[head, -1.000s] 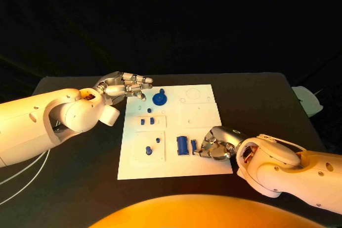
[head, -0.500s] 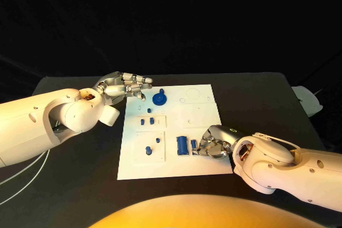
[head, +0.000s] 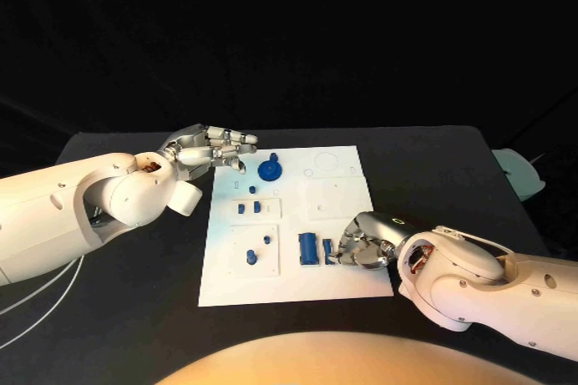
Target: Assemble the parts on the task board
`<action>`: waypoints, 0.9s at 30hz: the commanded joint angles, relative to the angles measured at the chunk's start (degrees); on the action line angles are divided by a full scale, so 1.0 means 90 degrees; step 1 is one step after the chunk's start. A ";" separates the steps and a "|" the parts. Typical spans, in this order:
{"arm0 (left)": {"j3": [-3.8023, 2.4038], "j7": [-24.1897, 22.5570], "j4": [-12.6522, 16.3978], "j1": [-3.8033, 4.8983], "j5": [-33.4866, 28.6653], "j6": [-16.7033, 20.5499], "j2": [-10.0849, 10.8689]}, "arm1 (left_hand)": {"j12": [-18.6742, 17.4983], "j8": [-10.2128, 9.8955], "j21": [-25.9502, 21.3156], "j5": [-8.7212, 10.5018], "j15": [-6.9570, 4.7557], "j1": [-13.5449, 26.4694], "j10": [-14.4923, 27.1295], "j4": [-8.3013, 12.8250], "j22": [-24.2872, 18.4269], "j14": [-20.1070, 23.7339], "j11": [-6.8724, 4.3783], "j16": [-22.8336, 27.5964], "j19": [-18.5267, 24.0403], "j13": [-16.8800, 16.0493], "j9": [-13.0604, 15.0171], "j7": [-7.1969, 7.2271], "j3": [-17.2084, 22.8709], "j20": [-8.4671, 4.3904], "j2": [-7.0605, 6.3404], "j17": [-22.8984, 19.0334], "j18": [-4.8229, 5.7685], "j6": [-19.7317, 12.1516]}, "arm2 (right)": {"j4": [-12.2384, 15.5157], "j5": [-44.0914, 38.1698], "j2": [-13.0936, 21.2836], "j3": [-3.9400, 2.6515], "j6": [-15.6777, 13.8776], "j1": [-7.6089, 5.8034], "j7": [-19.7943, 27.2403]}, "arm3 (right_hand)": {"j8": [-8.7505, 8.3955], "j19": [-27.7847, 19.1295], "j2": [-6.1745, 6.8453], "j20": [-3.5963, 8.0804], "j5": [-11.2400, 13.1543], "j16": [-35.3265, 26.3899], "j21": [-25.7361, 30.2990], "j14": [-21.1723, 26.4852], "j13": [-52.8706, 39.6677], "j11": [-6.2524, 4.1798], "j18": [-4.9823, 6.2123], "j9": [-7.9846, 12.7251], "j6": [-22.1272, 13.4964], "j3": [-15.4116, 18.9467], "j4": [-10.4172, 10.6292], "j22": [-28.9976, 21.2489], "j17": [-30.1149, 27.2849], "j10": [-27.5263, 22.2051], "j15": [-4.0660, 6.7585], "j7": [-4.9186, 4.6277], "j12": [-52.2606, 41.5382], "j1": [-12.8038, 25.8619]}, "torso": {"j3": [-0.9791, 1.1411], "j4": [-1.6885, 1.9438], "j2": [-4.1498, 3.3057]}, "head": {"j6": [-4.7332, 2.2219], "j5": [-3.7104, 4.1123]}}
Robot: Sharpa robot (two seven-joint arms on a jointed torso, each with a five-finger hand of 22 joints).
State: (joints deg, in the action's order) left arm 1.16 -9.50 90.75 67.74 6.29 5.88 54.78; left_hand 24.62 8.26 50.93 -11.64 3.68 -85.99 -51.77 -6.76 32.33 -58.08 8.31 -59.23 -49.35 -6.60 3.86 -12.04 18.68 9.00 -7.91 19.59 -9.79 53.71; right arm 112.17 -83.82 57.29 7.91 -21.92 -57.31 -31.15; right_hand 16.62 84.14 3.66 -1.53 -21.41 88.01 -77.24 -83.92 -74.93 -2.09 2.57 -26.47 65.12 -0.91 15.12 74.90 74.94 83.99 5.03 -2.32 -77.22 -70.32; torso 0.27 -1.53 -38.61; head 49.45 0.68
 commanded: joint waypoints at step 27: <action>0.0110 -0.1208 -0.1498 -0.0186 -0.1186 0.0665 -0.0962 | -0.1959 -0.0392 -0.4311 -0.0003 0.0651 0.0431 -0.0583 -0.0227 -0.2745 0.0873 0.0309 0.5500 0.1072 0.0335 -0.0010 0.0228 -0.0451 0.0857 0.0084 -0.1770 0.0111 0.0058 | -0.4377 0.7894 -0.1476 -0.0107 0.0516 -0.1136 0.5626 | -0.1424 -0.3358 -0.0086 -0.1138 0.1355 -0.8379 0.8200 0.2282 0.6636 0.1010 0.0884 0.1315 -0.0880 -0.0756 -0.0473 -0.3161 -0.6516 -0.2315 -0.1140 -0.0875 0.7735 -0.1565 | -0.0243 0.0109 0.0612 | -0.0611 0.0158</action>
State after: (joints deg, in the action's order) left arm 2.19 -16.19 78.13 66.16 -0.29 8.68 46.76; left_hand 7.73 5.13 13.29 -11.63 9.40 -82.02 -57.17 -8.90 8.42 -50.34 10.52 -10.92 -39.85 -3.59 3.81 -10.46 15.22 16.70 -7.60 3.73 -9.68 54.18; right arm 74.30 -20.00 44.76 7.01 -21.06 -67.49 14.09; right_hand 4.15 53.92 2.92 -11.50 -9.44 13.75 -3.76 -63.34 -16.58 6.89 9.71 -15.10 56.92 -7.49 10.96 47.52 17.16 62.89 -4.91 -10.23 -8.28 -85.16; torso -1.76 -0.87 -34.03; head 44.58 2.01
